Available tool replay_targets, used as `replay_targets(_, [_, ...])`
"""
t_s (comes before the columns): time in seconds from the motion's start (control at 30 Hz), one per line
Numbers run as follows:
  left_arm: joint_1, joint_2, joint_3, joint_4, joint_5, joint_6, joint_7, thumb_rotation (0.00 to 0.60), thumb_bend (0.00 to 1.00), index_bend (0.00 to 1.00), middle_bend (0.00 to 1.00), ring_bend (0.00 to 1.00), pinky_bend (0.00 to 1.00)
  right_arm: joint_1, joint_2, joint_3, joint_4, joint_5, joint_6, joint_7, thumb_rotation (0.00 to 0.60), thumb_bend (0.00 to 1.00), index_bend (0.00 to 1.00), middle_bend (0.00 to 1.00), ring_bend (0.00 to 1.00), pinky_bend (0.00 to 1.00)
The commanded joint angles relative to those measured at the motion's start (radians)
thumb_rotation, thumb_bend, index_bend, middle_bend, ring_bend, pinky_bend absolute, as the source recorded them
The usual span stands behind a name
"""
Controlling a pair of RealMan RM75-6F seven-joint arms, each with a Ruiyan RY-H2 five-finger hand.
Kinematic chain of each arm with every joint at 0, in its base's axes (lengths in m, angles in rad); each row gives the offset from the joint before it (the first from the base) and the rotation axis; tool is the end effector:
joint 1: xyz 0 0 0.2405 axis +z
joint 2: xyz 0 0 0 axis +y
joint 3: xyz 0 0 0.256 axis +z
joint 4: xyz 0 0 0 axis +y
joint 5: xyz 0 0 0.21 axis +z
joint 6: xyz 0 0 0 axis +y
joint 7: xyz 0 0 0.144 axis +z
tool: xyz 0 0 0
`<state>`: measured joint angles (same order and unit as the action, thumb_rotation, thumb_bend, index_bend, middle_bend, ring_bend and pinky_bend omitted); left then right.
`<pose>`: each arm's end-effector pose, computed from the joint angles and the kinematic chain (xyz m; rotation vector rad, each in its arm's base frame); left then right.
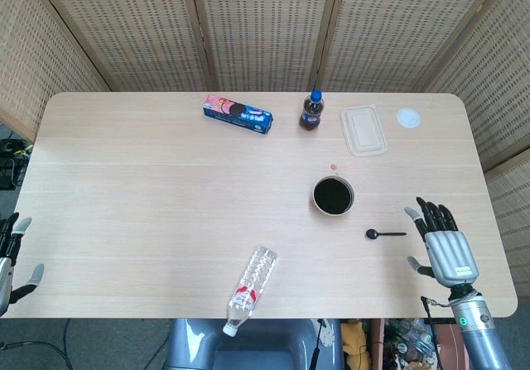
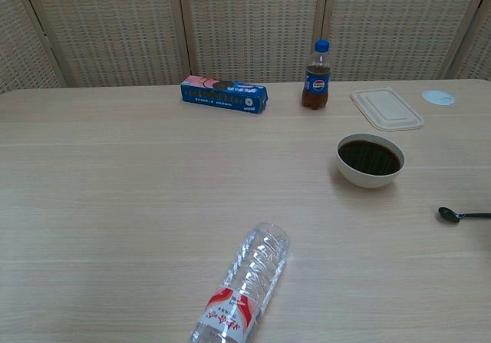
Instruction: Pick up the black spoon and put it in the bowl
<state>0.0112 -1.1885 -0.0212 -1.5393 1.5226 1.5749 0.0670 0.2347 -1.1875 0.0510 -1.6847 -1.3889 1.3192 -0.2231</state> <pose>-0.3286 0.1446 0.1499 -1.3375 -0.8544 -0.8269 -0.2808 -0.2209 0.1128 1.5365 -0.9158 0.8070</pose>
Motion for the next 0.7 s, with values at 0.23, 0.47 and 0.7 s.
replay_targets(0.23, [0.001, 0.000, 0.000, -0.002, 0.002, 0.004, 0.002, 0.600, 0.36, 0.00, 0.00, 0.00, 0.00, 0.004, -0.002, 0.002, 0.004, -0.006, -0.010, 0.004, 0.600, 0.36, 0.05, 0.10, 0.00, 0.08])
replay_targets(0.47, [-0.001, 0.005, -0.003, -0.005, 0.001, 0.006, 0.005, 0.600, 0.36, 0.00, 0.00, 0.00, 0.00, 0.057, 0.019, 0.016, 0.004, -0.006, -0.094, 0.009, 0.600, 0.37, 0.07, 0.37, 0.37, 0.50])
replay_targets(0.7, [-0.003, 0.009, -0.004, -0.009, 0.000, 0.002, 0.012, 0.600, 0.36, 0.00, 0.00, 0.00, 0.00, 0.147, 0.050, 0.014, 0.010, 0.035, -0.281, 0.021, 0.600, 0.57, 0.13, 0.78, 0.81, 0.85])
